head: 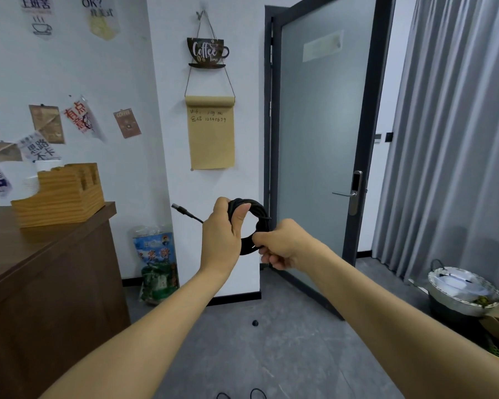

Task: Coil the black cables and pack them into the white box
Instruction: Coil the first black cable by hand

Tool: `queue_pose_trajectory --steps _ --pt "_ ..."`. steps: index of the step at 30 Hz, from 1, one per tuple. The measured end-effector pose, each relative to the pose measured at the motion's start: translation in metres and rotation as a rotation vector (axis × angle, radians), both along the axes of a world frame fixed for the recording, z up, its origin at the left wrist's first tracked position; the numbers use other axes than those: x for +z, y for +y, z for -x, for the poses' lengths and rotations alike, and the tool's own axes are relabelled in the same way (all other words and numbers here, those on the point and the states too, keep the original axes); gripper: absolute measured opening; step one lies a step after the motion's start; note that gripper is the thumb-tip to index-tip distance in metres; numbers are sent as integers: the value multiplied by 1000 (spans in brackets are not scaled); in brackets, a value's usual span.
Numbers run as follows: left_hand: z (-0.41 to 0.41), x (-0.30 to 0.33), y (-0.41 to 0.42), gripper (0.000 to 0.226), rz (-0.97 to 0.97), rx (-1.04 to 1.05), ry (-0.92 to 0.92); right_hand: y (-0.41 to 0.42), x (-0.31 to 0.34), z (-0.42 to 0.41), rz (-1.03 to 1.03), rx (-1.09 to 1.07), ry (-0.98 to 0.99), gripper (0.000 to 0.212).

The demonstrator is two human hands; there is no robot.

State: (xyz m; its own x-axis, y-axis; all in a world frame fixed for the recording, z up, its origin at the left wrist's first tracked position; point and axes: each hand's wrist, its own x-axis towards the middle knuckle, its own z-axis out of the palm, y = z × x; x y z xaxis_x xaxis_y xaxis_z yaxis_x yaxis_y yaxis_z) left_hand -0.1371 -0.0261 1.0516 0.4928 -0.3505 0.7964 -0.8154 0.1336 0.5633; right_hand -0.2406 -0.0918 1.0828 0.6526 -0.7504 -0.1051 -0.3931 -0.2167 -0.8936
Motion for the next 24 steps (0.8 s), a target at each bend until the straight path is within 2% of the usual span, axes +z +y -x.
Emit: queue_pose_trajectory --steps 4,11,15,20,24 --pt "1 0 0 27 -6 1 -27 -2 -2 0 -150 7 -81 8" --pt "-6 -3 1 26 22 39 24 -4 -11 -3 -174 -7 -217 7" --pt "-10 -4 2 25 16 49 22 0 -18 -5 -458 -24 -387 9" --pt "-14 -8 7 24 20 63 33 1 -26 -2 -769 154 -504 20" --pt "-16 -9 6 24 3 65 16 5 -25 -8 -696 98 -495 16"
